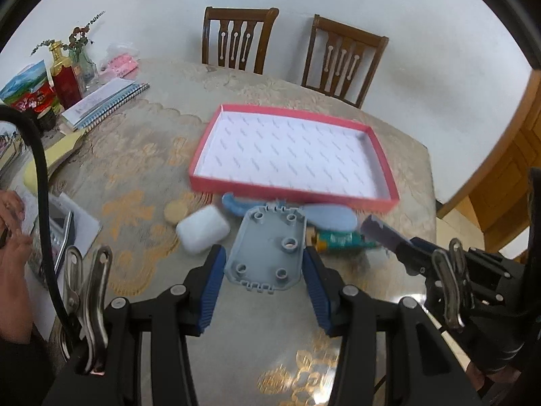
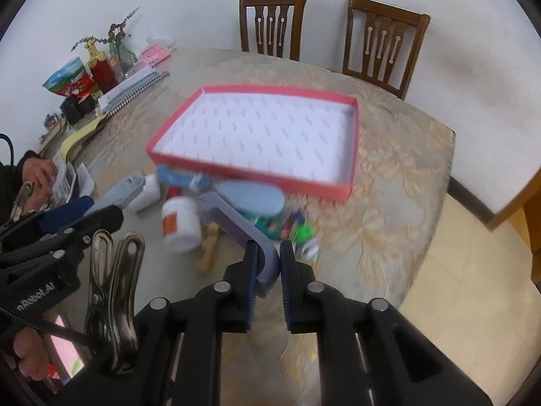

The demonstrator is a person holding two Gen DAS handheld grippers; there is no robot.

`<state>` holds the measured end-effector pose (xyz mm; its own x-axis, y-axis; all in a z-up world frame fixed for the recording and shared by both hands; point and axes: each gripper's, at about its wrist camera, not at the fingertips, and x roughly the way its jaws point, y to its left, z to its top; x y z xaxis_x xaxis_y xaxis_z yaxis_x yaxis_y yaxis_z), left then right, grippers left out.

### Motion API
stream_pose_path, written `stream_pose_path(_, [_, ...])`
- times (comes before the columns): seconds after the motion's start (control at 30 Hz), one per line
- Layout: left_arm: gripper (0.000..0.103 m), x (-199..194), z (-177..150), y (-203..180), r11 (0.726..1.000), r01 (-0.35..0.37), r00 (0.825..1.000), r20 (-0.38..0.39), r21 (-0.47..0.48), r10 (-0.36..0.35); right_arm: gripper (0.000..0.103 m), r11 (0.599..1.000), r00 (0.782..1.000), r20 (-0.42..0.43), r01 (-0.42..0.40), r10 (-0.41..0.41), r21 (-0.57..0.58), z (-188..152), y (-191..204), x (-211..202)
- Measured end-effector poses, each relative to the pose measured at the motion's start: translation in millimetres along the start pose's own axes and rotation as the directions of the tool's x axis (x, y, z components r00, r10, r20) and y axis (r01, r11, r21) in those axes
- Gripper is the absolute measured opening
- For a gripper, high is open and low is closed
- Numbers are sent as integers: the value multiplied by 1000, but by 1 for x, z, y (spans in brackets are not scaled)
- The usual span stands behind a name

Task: Organize rigid objects
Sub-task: 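Carry the grey plate with left tool into the pink tray while right carries the handle, then open left tool to drop the plate in the tray while right releases the handle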

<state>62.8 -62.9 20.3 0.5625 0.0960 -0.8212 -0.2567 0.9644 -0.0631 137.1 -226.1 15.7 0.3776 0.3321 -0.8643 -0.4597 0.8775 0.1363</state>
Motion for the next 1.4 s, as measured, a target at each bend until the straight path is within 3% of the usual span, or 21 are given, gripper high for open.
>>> stream_pose_path(0.3, [49,45,63,-19,998,-22,1000,-15,-55,21,13,999,999,-37,-28,27,-26,61,-39,35])
stream_pose_path(0.5, [49,82,94,-30,997,-28,999,-46,-69,25,13,998,996,-75,-50,48,-33,82,-52,61])
stream_pose_path(0.83, [49,136,122,-50,999,-25,994,-108,27,27,13,995,989,-130,-57,67,81,97,-68,106])
stream_pose_path(1.1, [49,167,126,-58,999,-1,989,-148,47,8,13,994,989,-146,36,-21,99,103,-82,130])
stream_pose_path(1.4, [50,181,123,-77,997,12,988,-157,74,0,13,986,983,-124,147,-137,82,106,-107,129])
